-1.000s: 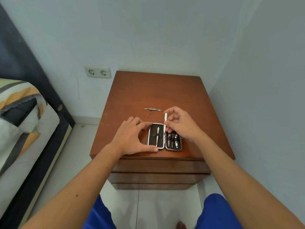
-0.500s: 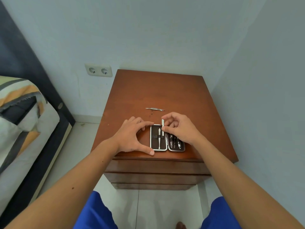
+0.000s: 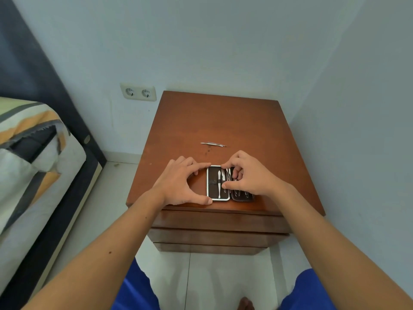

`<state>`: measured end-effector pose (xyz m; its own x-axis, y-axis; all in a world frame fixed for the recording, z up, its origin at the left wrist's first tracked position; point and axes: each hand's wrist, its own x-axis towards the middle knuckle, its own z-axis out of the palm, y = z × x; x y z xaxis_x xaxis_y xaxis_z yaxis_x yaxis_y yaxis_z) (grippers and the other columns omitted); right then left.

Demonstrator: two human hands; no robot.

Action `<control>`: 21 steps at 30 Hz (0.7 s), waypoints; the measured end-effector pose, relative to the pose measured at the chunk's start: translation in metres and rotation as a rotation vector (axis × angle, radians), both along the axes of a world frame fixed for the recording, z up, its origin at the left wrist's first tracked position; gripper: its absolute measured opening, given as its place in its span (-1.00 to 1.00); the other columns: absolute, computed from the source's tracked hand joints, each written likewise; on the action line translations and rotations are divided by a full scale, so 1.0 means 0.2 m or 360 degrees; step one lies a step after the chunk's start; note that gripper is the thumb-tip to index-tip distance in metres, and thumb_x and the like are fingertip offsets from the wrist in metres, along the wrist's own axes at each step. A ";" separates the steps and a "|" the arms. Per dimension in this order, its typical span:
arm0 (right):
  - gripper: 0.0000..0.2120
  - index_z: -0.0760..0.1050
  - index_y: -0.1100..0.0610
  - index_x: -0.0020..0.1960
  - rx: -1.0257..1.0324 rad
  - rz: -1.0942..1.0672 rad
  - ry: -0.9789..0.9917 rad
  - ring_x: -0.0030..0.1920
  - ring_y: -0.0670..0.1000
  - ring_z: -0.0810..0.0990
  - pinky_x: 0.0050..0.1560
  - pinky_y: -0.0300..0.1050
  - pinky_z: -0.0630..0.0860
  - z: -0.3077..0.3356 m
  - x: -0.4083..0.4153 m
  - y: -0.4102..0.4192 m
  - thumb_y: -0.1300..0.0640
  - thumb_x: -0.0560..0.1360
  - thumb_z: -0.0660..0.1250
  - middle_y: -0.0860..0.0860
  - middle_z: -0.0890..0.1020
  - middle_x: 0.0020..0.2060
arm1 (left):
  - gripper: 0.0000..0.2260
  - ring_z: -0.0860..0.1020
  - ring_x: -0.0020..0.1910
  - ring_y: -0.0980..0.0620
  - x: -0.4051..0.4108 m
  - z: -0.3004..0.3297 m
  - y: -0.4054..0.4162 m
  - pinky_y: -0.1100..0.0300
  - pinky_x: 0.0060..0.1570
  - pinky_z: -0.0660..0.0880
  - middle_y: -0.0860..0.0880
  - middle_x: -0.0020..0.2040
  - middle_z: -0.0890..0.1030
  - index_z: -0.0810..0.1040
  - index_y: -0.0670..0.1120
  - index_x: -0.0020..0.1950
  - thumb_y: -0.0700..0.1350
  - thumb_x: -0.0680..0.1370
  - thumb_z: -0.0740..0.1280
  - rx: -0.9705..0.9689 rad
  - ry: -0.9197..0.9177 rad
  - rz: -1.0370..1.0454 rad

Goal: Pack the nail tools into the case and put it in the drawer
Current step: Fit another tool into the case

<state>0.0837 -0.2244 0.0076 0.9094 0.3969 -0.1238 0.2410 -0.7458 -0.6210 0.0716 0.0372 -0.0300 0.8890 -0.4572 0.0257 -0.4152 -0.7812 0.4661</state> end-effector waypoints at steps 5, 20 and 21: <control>-0.52 0.61 -0.03 0.18 -0.0072 0.0038 -0.0001 0.02 -0.12 0.55 0.04 -0.25 0.53 -0.02 -0.03 -0.01 -0.13 0.35 0.66 -0.18 0.42 0.16 | -0.05 0.34 0.07 0.14 -0.01 0.01 0.00 0.15 0.07 0.24 0.26 0.05 0.40 0.36 0.25 0.59 0.58 0.25 0.39 0.0015 0.0000 0.0013; -0.88 0.73 -0.06 0.09 0.0303 -0.0493 -0.0288 -0.04 -0.13 0.63 0.03 -0.20 0.53 -0.03 0.23 0.00 0.04 0.55 0.50 -0.17 0.72 -0.01 | -0.05 0.34 0.07 0.16 0.01 0.00 0.01 0.16 0.12 0.31 0.27 0.06 0.41 0.36 0.26 0.58 0.57 0.25 0.44 -0.0040 0.0021 0.0015; -0.89 0.73 -0.06 0.07 0.0276 -0.0501 -0.0310 -0.05 -0.14 0.63 0.02 -0.22 0.51 -0.04 0.27 0.03 0.05 0.56 0.50 -0.16 0.72 -0.01 | -0.05 0.35 0.07 0.16 0.01 -0.01 0.01 0.16 0.12 0.31 0.28 0.06 0.41 0.37 0.26 0.58 0.58 0.25 0.44 -0.0047 0.0025 0.0014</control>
